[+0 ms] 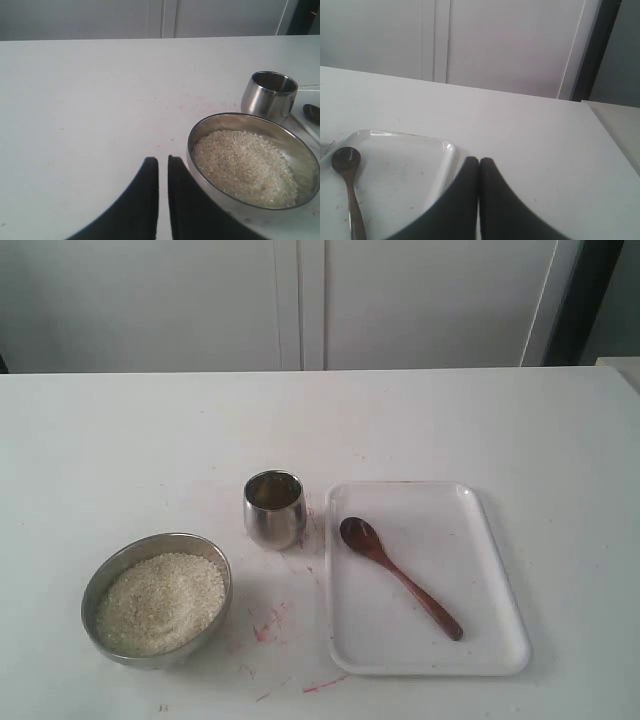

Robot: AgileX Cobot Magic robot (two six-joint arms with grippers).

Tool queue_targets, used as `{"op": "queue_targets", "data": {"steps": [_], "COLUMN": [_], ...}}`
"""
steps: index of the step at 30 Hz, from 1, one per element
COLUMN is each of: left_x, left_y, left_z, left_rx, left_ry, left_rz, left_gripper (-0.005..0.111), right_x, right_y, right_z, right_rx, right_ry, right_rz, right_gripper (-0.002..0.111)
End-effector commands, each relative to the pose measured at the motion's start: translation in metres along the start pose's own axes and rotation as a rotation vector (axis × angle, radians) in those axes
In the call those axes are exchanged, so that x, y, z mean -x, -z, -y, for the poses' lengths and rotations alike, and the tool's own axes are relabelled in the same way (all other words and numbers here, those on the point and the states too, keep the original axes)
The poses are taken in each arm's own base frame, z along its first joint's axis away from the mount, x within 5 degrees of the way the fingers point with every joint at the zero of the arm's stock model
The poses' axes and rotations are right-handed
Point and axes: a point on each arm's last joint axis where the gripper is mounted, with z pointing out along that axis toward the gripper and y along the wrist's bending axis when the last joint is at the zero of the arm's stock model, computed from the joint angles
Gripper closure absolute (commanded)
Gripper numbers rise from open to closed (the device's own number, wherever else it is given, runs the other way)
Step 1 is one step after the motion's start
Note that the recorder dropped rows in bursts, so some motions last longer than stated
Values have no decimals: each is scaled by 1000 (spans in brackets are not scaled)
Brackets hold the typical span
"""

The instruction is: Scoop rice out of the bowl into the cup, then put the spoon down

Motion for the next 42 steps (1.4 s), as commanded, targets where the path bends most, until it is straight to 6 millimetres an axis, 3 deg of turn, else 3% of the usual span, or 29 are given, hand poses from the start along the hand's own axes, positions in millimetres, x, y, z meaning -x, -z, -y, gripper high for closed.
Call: {"op": "queue_targets", "data": {"steps": [1, 42], "left_x": [3, 3], "left_y": [0, 0], "left_z": [0, 0], "left_rx": [0, 0], "left_ry": [8, 8], "left_rz": [10, 10], "left_gripper": [92, 92], "right_x": [-1, -1], "right_y": [0, 0], "right_z": [1, 3], "right_rx": [-26, -55], "right_ry": [14, 12], "right_rz": [4, 2], "right_gripper": [108, 108]}}
